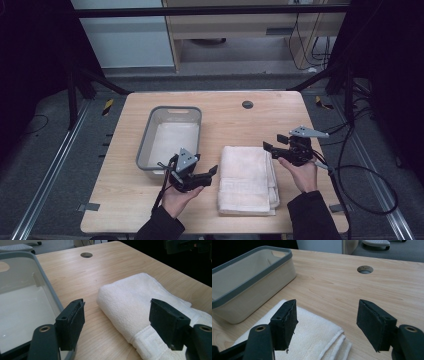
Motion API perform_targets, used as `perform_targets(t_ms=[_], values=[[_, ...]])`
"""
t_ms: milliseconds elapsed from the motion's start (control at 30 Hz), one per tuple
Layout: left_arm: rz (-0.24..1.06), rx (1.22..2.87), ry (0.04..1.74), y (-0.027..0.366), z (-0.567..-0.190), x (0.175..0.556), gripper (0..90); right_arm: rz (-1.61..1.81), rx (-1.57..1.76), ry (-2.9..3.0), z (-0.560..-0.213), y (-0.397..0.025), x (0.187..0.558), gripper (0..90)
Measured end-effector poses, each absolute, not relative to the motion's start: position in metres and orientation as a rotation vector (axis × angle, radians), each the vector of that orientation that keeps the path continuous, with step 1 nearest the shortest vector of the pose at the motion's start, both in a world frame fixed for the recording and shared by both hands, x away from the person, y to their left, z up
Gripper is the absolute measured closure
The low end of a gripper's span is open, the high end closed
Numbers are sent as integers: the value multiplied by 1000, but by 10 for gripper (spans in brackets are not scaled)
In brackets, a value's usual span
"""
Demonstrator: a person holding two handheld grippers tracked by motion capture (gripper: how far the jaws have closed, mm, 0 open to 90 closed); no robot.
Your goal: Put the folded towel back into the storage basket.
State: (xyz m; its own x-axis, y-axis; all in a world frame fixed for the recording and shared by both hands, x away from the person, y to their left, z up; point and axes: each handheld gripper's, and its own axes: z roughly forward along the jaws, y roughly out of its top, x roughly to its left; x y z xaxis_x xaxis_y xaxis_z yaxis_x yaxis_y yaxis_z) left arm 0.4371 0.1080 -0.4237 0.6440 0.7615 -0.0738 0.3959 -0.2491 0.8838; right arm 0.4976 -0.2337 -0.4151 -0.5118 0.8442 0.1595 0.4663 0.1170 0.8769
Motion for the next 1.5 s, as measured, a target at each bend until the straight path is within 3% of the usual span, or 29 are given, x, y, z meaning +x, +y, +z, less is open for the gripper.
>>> perform_targets(t_ms=[733,1500], values=[[397,1980,900,87,-450,428,320,1270,1263,2109,-434,-221,499,271],[342,2081,931,70,-483,431,277,1183,1353,2173,-468,-220,505,255]])
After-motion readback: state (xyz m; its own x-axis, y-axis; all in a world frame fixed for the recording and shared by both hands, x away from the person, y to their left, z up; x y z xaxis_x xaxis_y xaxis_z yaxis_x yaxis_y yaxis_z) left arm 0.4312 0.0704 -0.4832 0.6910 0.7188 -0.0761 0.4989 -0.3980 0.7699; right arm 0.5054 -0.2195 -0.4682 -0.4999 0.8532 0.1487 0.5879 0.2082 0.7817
